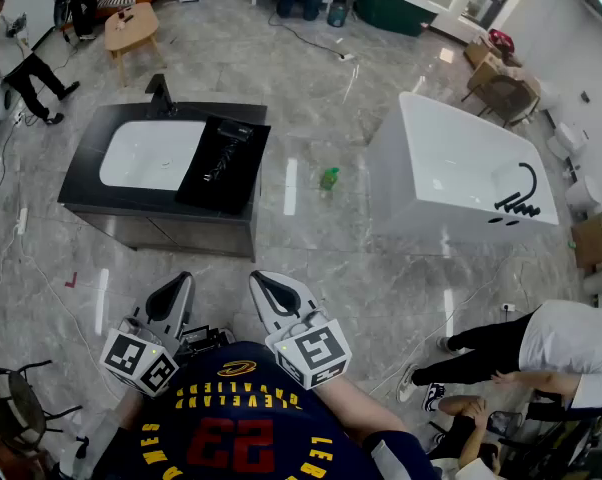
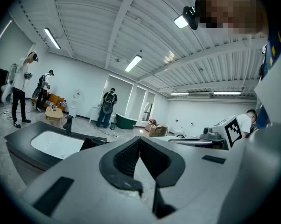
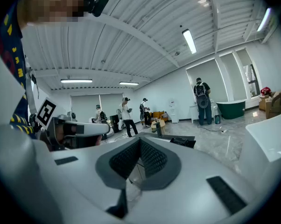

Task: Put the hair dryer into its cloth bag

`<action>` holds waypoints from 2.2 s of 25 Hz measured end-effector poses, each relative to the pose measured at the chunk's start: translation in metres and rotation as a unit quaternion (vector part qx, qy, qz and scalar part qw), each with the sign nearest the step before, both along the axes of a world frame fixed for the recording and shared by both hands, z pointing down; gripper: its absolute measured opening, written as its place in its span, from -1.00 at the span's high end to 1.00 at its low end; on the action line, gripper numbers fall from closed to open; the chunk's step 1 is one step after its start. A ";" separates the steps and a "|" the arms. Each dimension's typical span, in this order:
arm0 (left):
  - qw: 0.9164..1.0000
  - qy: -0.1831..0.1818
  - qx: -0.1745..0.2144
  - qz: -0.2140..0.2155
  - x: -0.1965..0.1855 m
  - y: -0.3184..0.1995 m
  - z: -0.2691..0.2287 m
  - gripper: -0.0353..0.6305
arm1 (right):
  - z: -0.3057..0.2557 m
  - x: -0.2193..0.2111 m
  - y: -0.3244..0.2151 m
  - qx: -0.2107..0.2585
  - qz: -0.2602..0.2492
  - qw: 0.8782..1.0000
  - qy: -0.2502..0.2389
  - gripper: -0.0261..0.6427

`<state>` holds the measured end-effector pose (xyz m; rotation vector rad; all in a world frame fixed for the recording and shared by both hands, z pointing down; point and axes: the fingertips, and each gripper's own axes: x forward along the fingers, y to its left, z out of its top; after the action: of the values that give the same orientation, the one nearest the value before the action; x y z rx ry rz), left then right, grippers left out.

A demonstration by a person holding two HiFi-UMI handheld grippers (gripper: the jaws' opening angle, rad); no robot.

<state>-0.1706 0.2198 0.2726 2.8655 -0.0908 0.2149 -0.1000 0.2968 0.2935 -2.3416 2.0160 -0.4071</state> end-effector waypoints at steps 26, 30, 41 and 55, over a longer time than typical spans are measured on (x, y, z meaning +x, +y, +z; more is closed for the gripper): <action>0.999 -0.019 -0.014 0.028 0.040 0.050 0.017 0.88 | 0.017 0.036 0.054 -0.012 0.027 0.999 -0.030 0.90; 1.000 -0.018 -0.010 0.009 0.047 0.065 0.016 0.88 | 0.017 0.047 0.066 -0.012 0.008 0.999 -0.032 0.90; 0.997 -0.053 -0.001 -0.051 0.052 0.098 0.027 0.88 | 0.039 0.062 0.083 -0.011 -0.058 0.995 -0.086 0.90; 0.997 -0.069 -0.004 -0.015 0.102 0.051 0.045 0.88 | 0.056 0.106 0.037 -0.026 -0.029 0.994 -0.098 0.90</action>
<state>-0.0687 0.2712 0.3174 2.8368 -0.1593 0.4064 0.0057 0.3334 0.3494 -2.1774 2.0089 -0.6711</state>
